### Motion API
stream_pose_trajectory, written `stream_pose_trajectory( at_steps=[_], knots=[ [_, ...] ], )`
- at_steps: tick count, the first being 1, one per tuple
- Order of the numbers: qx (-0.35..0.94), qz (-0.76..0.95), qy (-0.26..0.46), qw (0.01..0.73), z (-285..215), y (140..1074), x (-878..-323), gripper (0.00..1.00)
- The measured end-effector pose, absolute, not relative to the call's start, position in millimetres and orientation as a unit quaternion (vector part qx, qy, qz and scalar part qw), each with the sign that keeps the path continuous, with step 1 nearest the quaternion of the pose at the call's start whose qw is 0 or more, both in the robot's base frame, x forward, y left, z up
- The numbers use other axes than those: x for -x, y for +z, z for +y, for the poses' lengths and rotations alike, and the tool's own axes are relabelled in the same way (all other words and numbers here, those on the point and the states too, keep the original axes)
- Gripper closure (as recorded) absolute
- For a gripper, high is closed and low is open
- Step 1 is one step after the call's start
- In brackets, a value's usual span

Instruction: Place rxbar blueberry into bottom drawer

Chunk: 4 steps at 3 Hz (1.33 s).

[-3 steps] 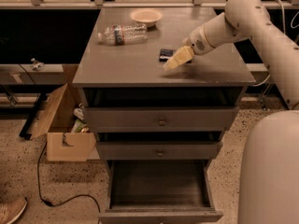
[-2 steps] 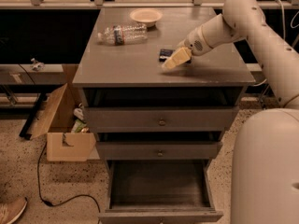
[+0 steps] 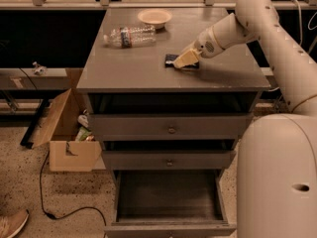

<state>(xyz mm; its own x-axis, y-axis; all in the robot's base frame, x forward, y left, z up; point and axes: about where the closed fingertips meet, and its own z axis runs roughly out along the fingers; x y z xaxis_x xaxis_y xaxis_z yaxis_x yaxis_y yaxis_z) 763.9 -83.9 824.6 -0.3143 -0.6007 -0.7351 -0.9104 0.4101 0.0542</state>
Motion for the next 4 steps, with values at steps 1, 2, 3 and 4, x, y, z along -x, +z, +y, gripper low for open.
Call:
stream_pose_trajectory(
  at_steps=[1,2,3,4],
  knots=[
    [0.486,0.772,0.241,0.332,-85.4,831.4,-761.4,0.85],
    [0.48,0.763,0.24,0.361,-87.6,851.8,-749.9,1.0],
    [0.474,0.755,0.229,0.393,-91.0,880.0,-722.0,1.0],
    [0.453,0.751,0.223,0.425,-95.4,896.9,-684.7,1.0]
  ],
)
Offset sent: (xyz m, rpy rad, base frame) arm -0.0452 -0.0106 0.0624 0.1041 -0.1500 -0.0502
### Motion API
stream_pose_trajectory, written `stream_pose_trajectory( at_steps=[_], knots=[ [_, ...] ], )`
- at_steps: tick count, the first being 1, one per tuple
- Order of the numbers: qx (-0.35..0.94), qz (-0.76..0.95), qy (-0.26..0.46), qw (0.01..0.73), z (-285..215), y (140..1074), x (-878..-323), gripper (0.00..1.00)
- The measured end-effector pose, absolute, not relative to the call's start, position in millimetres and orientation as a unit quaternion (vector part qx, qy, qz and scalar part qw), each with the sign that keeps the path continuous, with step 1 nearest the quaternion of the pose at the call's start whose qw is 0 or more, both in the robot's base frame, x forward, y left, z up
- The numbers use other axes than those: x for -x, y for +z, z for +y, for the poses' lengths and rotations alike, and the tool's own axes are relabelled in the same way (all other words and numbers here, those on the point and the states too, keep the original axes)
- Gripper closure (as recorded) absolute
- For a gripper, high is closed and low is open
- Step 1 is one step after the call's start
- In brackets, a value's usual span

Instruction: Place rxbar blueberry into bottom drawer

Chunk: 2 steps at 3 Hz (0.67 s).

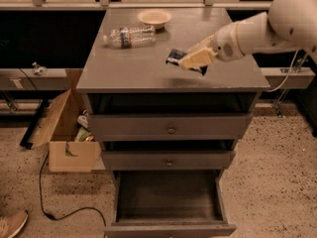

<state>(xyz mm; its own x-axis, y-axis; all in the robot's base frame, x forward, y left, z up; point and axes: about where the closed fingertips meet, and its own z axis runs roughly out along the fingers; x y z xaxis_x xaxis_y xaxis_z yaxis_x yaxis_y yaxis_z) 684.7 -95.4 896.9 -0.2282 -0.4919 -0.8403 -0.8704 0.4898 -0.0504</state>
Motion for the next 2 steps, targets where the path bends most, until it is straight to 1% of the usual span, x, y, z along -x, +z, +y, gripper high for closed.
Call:
stream_pose_trajectory(
  at_steps=[1,2],
  knots=[
    [0.458,0.735,0.258,0.427,-91.2,875.7,-651.3,1.0],
    [0.465,0.728,0.27,0.425,-89.1,869.2,-641.6,1.0]
  ],
)
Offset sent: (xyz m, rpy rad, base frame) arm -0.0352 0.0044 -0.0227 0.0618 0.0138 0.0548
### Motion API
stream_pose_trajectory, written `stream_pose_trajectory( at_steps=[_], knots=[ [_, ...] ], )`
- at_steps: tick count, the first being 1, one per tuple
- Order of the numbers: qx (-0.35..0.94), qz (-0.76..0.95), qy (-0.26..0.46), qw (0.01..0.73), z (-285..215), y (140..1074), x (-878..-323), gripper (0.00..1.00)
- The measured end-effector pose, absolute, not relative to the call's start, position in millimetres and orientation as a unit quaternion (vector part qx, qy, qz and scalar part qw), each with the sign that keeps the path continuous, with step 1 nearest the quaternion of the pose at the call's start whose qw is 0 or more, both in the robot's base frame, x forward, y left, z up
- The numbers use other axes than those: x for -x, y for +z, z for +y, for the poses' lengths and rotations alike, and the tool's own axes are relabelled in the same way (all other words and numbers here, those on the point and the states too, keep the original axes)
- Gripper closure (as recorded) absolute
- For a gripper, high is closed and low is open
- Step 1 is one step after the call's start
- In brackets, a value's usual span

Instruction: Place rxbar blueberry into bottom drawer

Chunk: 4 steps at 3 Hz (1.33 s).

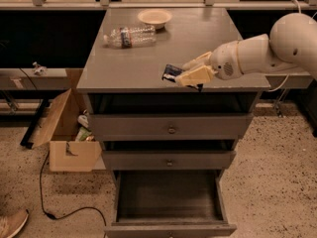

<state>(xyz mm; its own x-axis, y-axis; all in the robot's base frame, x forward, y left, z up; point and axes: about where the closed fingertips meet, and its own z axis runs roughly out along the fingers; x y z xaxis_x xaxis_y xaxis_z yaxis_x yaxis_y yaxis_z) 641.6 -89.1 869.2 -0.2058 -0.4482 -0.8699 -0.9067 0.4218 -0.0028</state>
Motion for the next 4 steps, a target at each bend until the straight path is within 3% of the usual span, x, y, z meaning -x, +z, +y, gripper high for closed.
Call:
stream_pose_trajectory(
  at_steps=[1,3,4],
  knots=[
    [0.478,0.72,0.289,0.411,-81.3,859.1,-630.5,1.0],
    [0.46,0.736,0.306,0.393,-91.4,823.2,-537.6,1.0],
    [0.43,0.77,0.301,0.362,-96.7,759.6,-501.4,1.0]
  ],
)
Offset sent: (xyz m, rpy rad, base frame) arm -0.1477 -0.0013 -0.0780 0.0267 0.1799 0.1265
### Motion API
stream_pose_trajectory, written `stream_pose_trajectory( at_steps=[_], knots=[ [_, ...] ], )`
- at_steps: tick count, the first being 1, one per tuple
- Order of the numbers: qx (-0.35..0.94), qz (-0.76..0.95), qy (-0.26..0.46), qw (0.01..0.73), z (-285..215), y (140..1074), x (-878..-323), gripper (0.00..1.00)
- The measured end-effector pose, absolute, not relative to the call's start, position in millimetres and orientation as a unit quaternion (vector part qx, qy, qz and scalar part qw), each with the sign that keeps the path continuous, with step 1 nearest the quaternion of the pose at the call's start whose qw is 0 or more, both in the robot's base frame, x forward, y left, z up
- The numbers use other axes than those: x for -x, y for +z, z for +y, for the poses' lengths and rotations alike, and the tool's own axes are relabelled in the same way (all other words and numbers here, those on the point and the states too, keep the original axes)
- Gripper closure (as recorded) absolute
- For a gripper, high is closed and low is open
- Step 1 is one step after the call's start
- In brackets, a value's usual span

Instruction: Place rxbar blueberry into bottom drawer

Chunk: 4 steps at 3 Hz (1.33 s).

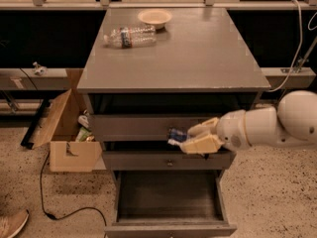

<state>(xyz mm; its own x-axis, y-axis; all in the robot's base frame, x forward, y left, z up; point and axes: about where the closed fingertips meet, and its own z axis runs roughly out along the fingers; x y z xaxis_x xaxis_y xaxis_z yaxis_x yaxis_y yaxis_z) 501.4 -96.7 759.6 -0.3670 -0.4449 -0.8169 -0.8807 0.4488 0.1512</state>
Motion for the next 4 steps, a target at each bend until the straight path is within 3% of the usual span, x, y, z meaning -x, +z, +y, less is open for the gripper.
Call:
stream_pose_trajectory(
  at_steps=[2,4],
  knots=[
    [0.434,0.774,0.309,0.342,-88.4,739.4,-486.3,1.0],
    [0.432,0.781,0.344,0.291,-87.4,640.7,-478.2,1.0]
  ],
)
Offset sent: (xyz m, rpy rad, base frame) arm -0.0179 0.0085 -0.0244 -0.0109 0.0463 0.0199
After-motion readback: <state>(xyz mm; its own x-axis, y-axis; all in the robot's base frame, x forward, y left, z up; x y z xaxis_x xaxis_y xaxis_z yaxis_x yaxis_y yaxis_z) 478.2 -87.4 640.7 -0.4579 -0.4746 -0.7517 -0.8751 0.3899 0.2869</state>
